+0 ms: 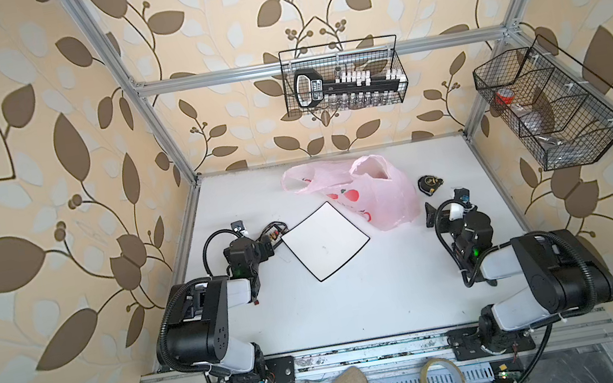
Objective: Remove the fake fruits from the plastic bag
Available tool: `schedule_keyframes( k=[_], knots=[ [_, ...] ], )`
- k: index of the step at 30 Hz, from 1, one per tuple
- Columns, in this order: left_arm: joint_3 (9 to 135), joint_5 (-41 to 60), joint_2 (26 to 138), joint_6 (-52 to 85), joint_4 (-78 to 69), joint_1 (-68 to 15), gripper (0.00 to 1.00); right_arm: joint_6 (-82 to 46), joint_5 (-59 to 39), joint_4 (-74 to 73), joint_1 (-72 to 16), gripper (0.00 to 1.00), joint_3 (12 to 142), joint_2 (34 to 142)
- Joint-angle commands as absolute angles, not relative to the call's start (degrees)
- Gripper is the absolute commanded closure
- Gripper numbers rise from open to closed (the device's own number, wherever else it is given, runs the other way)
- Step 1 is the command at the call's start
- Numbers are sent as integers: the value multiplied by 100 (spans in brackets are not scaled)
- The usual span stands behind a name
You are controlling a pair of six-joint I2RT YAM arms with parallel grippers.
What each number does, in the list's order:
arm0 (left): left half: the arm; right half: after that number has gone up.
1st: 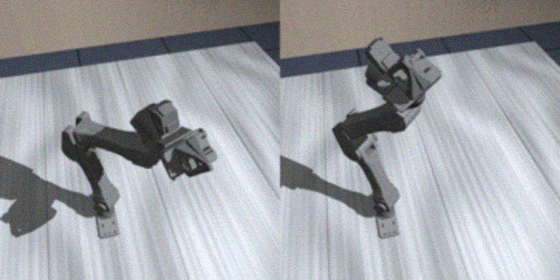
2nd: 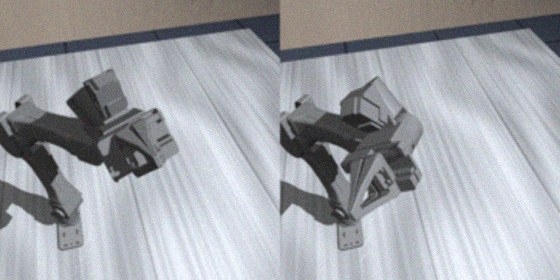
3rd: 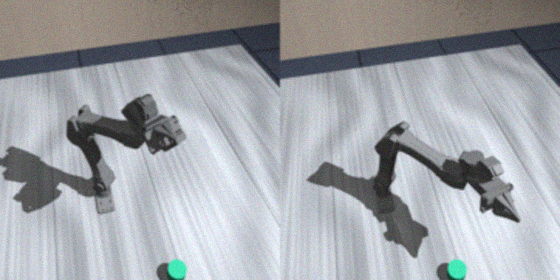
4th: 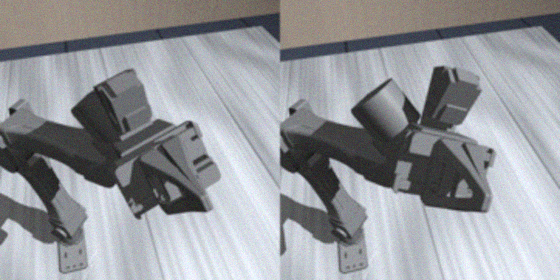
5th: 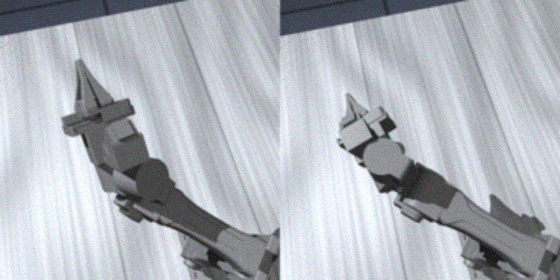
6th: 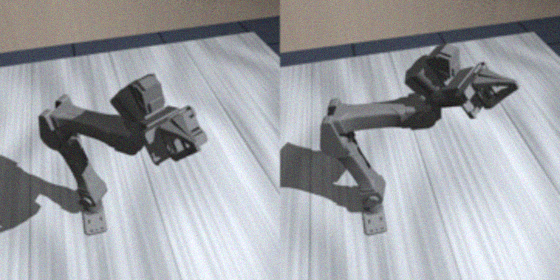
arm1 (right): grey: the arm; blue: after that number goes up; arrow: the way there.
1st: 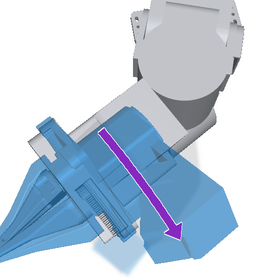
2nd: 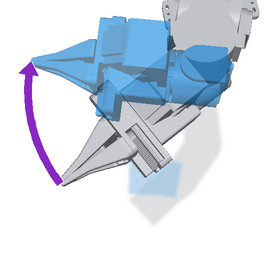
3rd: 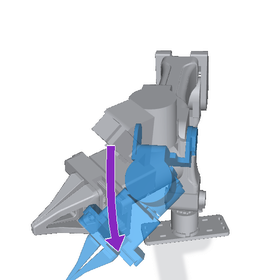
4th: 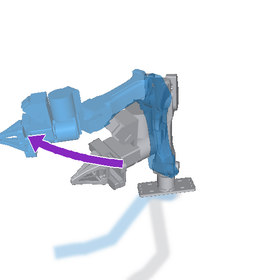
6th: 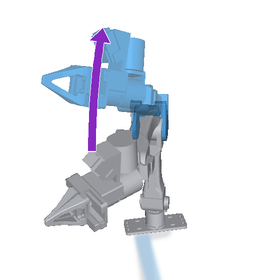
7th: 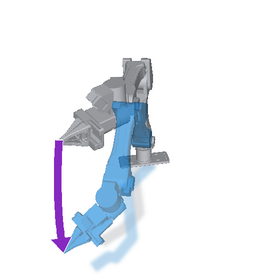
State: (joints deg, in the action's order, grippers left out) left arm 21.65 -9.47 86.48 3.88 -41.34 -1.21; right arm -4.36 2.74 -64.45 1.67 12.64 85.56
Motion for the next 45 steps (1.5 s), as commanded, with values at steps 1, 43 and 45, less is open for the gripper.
schedule_keyframes(
  k=[1,43,45],
  knots=[
    [2166,-1047,8545,272,-4285,-189,1,-360,200,-6459,196,1,1350,8572],
    [3531,1943,5748,-1043,-947,-214,1,-2327,43,-609,185,4,2691,4537],
    [3966,2482,5780,-1329,-510,-222,1,-2717,-214,161,192,10,3178,4327]
  ],
)
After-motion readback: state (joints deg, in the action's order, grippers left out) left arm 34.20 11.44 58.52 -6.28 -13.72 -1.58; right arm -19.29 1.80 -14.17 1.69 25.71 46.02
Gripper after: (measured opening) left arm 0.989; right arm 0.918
